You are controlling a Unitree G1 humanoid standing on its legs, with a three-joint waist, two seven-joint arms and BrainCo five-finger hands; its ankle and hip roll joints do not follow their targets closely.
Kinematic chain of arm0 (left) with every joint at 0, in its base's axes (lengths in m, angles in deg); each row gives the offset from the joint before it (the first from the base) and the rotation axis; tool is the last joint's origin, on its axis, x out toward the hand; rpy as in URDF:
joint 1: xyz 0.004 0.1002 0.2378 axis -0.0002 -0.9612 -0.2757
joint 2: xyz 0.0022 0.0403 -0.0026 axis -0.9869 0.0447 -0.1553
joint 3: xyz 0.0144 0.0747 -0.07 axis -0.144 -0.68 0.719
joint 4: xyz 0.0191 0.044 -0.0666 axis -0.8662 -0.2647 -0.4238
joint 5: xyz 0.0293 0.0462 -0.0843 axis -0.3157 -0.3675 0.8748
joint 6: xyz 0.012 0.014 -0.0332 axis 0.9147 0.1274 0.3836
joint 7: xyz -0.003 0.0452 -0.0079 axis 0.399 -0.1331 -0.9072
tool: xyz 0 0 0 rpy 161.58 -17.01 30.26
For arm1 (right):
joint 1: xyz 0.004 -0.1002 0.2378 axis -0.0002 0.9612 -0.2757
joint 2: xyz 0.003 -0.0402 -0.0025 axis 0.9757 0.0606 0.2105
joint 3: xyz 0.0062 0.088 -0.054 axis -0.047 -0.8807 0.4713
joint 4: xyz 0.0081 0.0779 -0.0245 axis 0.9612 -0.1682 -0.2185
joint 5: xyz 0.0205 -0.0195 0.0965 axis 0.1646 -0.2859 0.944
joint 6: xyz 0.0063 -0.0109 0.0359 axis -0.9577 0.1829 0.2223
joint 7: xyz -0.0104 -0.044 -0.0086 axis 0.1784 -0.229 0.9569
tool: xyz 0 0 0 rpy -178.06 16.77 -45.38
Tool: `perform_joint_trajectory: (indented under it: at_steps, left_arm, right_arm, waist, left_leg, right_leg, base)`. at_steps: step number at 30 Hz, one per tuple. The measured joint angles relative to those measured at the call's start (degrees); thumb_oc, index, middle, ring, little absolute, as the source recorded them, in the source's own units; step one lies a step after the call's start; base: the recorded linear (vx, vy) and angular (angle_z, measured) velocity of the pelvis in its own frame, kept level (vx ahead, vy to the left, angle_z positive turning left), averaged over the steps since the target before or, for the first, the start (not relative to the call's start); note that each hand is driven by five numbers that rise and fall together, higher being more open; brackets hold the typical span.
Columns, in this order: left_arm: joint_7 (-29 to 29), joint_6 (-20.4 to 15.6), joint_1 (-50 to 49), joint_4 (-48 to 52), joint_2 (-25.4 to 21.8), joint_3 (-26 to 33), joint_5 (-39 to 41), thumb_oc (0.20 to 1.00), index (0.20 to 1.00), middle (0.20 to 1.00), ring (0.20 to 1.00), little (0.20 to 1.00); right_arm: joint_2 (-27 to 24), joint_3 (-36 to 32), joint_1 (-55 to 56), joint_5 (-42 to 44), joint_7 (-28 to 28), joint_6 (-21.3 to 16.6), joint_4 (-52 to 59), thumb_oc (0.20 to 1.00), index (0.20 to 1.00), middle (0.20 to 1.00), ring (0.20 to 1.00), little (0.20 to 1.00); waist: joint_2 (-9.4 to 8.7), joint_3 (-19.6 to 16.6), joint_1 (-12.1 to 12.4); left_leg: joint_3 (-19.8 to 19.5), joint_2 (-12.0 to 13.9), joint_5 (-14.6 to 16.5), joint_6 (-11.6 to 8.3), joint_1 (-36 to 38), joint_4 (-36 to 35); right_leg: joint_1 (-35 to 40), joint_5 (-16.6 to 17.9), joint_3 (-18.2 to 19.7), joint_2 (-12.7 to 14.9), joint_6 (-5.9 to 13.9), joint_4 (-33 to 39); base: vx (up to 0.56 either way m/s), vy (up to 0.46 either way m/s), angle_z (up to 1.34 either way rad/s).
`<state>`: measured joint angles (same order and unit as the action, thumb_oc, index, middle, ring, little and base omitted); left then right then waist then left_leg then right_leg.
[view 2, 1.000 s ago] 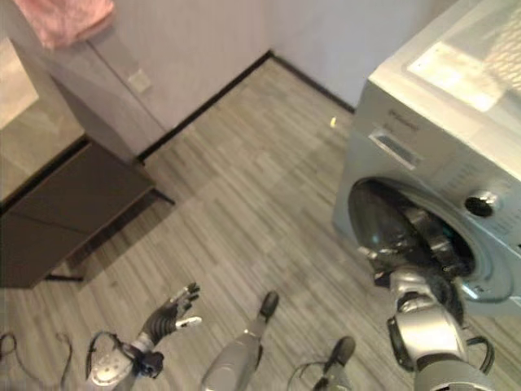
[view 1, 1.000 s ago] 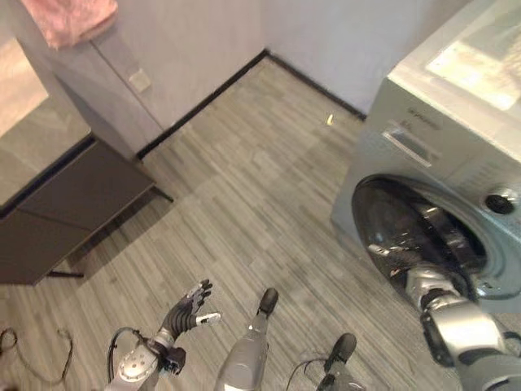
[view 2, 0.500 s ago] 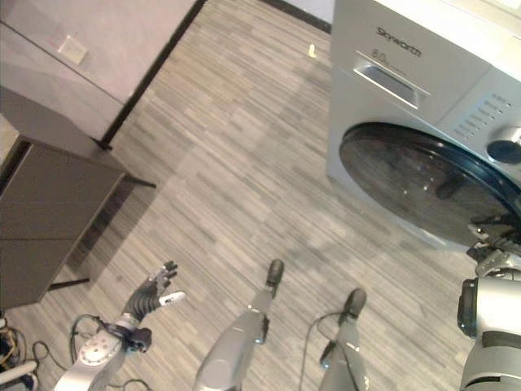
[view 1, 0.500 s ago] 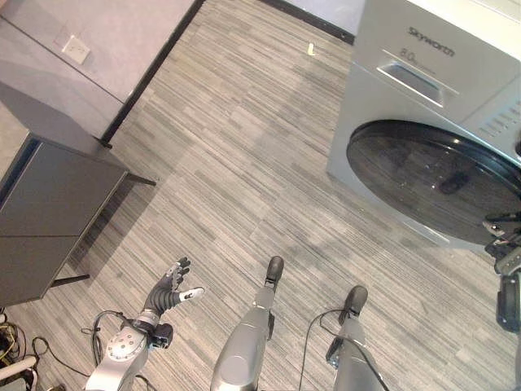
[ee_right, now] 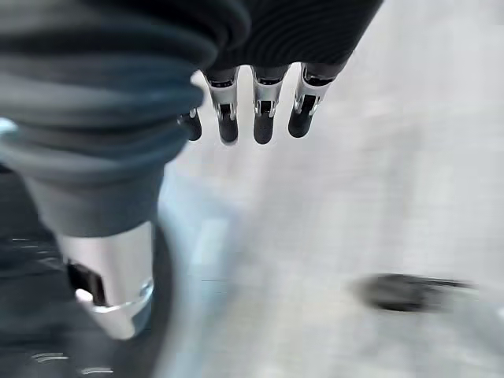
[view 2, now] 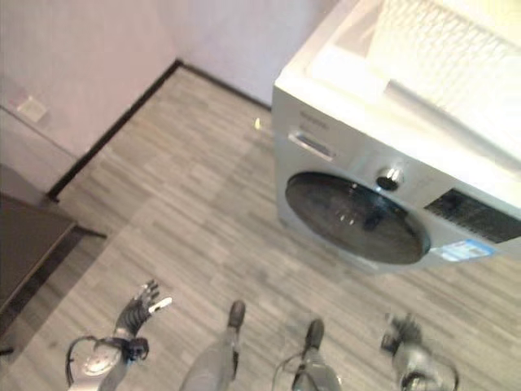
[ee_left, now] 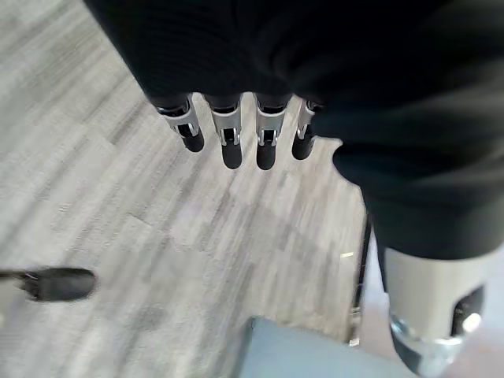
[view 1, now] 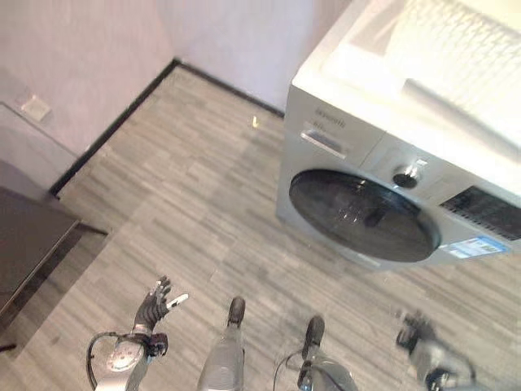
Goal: Grab the laundry basket,head to the washer,open it,put in the laundry and shut it.
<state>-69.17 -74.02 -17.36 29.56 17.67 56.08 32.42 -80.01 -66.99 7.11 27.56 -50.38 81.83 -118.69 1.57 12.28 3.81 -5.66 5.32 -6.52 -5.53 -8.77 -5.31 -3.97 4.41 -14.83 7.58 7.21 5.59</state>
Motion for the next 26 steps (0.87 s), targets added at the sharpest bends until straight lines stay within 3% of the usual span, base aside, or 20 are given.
perform_joint_trajectory:
  at_steps: [3, 9, 12, 13, 14, 20, 26]
  left_arm:
    - [0.26, 0.38, 0.2, -5.78, 1.78, 1.87, -2.52, 1.0, 1.0, 1.0, 1.0, 1.0]
    - [1.2, 1.91, 1.59, -24.07, 6.66, 4.06, -6.4, 1.0, 1.0, 1.0, 1.0, 1.0]
    - [1.7, 2.58, 0.63, -27.46, 8.21, 3.81, -6.91, 1.0, 1.0, 1.0, 1.0, 1.0]
    - [1.76, 2.68, 0.76, -28.76, 8.72, 3.79, -6.93, 1.0, 1.0, 1.0, 1.0, 1.0]
    - [1.8, 2.73, 0.7, -28.77, 8.95, 3.44, -6.97, 1.0, 1.0, 1.0, 1.0, 1.0]
    - [1.78, 2.68, -0.01, -29.67, 10.1, 2.22, -8.74, 1.0, 1.0, 1.0, 1.0, 1.0]
    - [1.8, 2.69, 0.13, -30.37, 10.12, 1.6, -9.2, 1.0, 1.0, 1.0, 1.0, 1.0]
  right_arm:
    - [3.26, -0.5, 6.66, -0.59, -1.1, 0.33, -3.88, 1.0, 1.0, 1.0, 1.0, 1.0]
    - [6.44, 3.61, 12.7, -8.11, -3.51, 2.78, -9.72, 1.0, 1.0, 1.0, 1.0, 1.0]
    - [6.96, 5.38, 13.45, -9.68, -4.04, 3.32, -8.98, 1.0, 1.0, 1.0, 1.0, 1.0]
    - [6.94, 5.64, 13.61, -10.66, -4.06, 3.29, -8.52, 1.0, 1.0, 1.0, 1.0, 1.0]
    - [7.02, 5.83, 13.67, -10.87, -4.07, 3.29, -8.26, 1.0, 1.0, 1.0, 1.0, 1.0]
    - [6.82, 5.86, 13.79, -11.81, -4.29, 3.39, -7.46, 1.0, 1.0, 1.0, 1.0, 1.0]
    - [5.82, 6.83, 13.64, -11.8, -4.33, 3.38, -6.24, 1.0, 1.0, 1.0, 1.0, 1.0]
  waist:
    - [0.05, -3.45, -1.76]
    - [-0.8, -10.97, -2.88]
    - [-1.28, -12.98, -3.26]
    - [-0.94, -13.46, -3.14]
    - [-1.84, -13.86, -3.29]
    - [-1.4, -14.23, -3.44]
    - [-1.16, -14.28, -4.45]
  left_leg:
    - [0.09, -0.01, 0.6, 0.05, 2.22, -0.02]
    - [0.26, 0.75, 2.34, -0.15, 6.08, -0.32]
    - [0.68, 1.06, 2.46, -0.3, 6.87, -0.32]
    - [0.88, 1.08, 2.46, -0.29, 6.75, -0.32]
    - [1.25, 1.1, 2.45, -0.3, 7.04, -0.25]
    - [3.35, 1.28, 2.65, 0.03, 8.87, -0.34]
    - [3.67, 1.36, 2.74, 0.19, 9.66, -0.33]
  right_leg:
    - [2.17, -0.44, -0.05, 0.01, 0.13, 0.01]
    - [5.86, -2.21, 0.05, -0.35, -0.53, 0.02]
    - [6.2, -2.26, 0.4, -0.58, -0.6, 0.02]
    - [6.1, -2.16, 0.41, -0.61, -0.74, 0.01]
    - [6.15, -2.14, 0.59, -0.5, -0.78, 0.01]
    - [6.98, -1.71, 3.19, -0.67, -0.79, 0.01]
    - [7.22, -1.7, 3.47, -0.73, -0.8, 0.01]
  base:
    - [0.06, 0.013, -0.02]
    - [0.03, 0.028, -0.02]
    - [0.01, 0.055, -0.08]
    - [0.0, 0.046, -0.03]
    - [0.0, 0.063, -0.1]
    - [-0.01, 0.024, -0.18]
    - [0.0, 0.001, -0.04]
